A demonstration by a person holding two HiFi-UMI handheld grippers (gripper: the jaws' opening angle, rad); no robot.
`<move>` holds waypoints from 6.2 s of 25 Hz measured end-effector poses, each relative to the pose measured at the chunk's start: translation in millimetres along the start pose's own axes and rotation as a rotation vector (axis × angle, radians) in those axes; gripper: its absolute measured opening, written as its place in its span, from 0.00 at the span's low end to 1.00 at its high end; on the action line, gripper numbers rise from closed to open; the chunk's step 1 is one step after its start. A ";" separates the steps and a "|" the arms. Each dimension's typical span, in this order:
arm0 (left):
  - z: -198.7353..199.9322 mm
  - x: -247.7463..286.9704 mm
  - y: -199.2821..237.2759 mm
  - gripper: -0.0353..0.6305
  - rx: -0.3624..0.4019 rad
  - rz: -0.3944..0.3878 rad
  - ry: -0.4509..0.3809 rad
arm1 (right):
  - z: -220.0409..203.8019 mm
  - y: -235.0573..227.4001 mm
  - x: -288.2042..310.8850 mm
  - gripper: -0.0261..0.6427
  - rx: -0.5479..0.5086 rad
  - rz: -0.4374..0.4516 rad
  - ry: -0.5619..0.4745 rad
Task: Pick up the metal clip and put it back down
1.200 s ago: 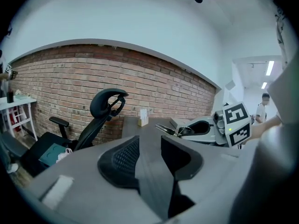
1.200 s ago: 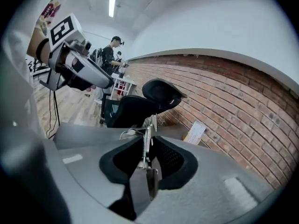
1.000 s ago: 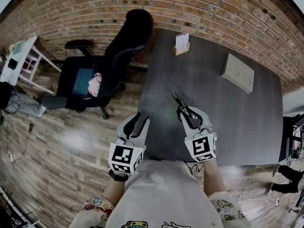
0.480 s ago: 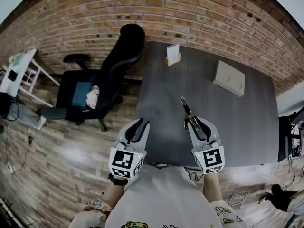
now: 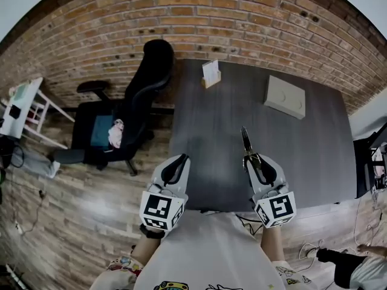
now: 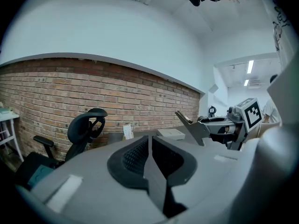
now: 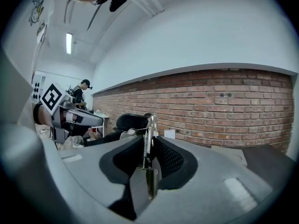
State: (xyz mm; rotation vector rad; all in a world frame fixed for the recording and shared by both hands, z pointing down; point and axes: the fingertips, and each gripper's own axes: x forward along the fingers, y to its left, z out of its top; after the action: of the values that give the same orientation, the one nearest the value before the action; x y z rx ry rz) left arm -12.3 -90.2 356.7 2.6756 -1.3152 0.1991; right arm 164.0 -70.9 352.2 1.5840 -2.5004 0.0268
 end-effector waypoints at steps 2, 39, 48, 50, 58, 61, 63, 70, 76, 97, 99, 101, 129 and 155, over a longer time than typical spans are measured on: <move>2.2 2.0 -1.1 0.08 0.002 -0.005 -0.004 | 1.5 -4.5 -3.6 0.17 0.026 -0.011 -0.008; -1.9 20.4 10.9 0.06 -0.025 0.010 0.027 | -8.2 -29.1 -9.1 0.17 0.114 -0.047 0.022; -2.7 23.2 11.9 0.06 -0.031 0.011 0.035 | -11.7 -30.5 -6.1 0.17 0.110 -0.036 0.040; -3.7 21.9 12.9 0.06 -0.034 0.015 0.038 | -11.9 -29.2 -4.2 0.17 0.102 -0.028 0.046; -11.7 12.0 20.9 0.06 -0.055 0.049 0.058 | -15.7 -14.8 15.1 0.17 0.018 0.044 0.103; -16.7 5.0 25.1 0.06 -0.072 0.073 0.069 | -18.4 -6.0 25.9 0.17 -0.017 0.087 0.123; -21.6 -1.4 27.0 0.06 -0.086 0.092 0.081 | -20.6 2.1 33.6 0.17 -0.046 0.122 0.138; -39.3 -19.3 33.4 0.06 -0.127 0.138 0.121 | -32.3 36.2 64.6 0.17 -0.116 0.251 0.185; -51.6 -30.0 41.6 0.06 -0.153 0.172 0.144 | -52.5 65.0 84.4 0.17 -0.175 0.347 0.238; -79.6 -34.6 52.8 0.06 -0.208 0.181 0.170 | -148.5 115.0 111.1 0.17 -0.523 0.466 0.433; -81.8 -35.2 51.7 0.06 -0.210 0.178 0.172 | -155.7 117.9 112.0 0.17 -0.570 0.463 0.431; -84.9 -36.4 50.5 0.06 -0.213 0.176 0.179 | -161.9 120.7 112.5 0.17 -0.611 0.459 0.428; -100.8 -59.0 56.4 0.06 -0.227 0.205 0.202 | -207.2 136.5 123.6 0.19 -0.819 0.478 0.460; -86.1 -63.0 58.0 0.06 -0.192 0.191 0.160 | -180.7 138.0 106.4 0.30 -0.616 0.442 0.438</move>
State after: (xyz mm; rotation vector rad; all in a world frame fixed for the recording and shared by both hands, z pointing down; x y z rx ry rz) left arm -101.0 -59.7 433.9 2.3262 -1.4583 0.2867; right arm 21.7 -86.3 558.3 0.6868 -2.1563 -0.2767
